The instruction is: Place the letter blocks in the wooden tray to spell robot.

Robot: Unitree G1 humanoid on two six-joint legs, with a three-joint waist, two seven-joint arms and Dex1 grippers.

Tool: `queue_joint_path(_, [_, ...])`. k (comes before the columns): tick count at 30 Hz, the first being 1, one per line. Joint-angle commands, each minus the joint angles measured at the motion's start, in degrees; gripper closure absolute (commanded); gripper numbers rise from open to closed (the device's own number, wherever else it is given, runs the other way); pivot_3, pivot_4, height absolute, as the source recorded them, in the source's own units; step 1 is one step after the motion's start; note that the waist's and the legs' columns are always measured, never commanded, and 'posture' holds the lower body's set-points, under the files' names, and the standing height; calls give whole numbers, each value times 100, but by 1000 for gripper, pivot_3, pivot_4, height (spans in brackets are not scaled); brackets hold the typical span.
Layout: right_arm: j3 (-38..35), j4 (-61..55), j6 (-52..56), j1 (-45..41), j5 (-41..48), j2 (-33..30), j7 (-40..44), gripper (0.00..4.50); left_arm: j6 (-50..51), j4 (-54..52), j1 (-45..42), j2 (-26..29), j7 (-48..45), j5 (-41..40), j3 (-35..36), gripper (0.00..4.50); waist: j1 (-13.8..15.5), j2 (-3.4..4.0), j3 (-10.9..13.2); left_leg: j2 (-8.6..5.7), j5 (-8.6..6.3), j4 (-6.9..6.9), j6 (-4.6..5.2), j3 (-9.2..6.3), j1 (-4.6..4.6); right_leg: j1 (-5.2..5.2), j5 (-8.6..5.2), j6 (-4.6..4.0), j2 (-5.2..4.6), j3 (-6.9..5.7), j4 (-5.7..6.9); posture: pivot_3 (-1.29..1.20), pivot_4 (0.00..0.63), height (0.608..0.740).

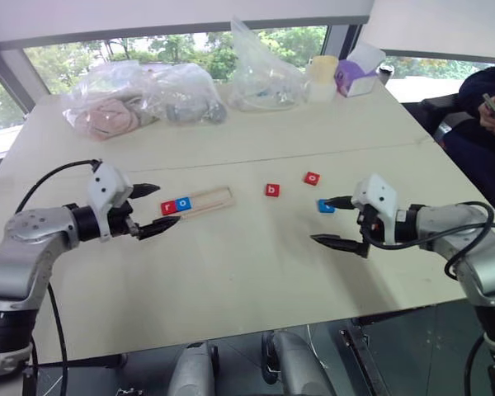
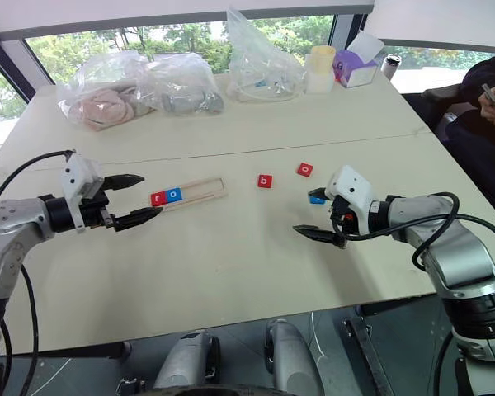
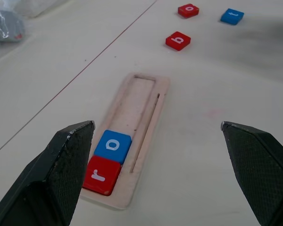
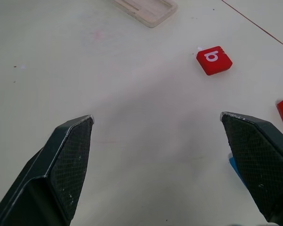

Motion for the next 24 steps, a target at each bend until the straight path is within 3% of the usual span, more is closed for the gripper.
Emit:
queue_joint_path(1, [1, -133, -93, -157, -12, 55, -47, 59, -512, 706, -453, 112, -373, 231, -129, 0, 2, 0, 0, 0, 0, 0, 0, 0, 1, 0, 0, 0, 0, 0, 1, 0, 150, 740])
queue_joint_path(10, [34, -457, -19, 73, -12, 203, -322, 59, -2274, 4351, -2520, -76, -2046, 1200, -1113, 0, 18, -1, 0, 0, 0, 1, 0, 4, -9, -5, 6, 4, 3, 0, -1, 0, 150, 740])
queue_joint_path(15, [-5, -770, 112, 338, 44, 245, -518, 59, -2837, 6143, -3580, -332, -2515, 1729, -1430, 0, 21, -1, 0, 0, 0, 8, 0, 3, -26, -13, 15, 19, 4, -2, -3, 0, 150, 740])
queue_joint_path(24, [-144, -1110, 295, 613, 137, 187, -704, 59, -3510, 7619, -4278, -582, -2721, 2581, -1781, 0, 3, -2, 0, 1, 0, 11, 1, -1, -30, -17, 16, 20, 5, -2, 2, 0, 150, 740])
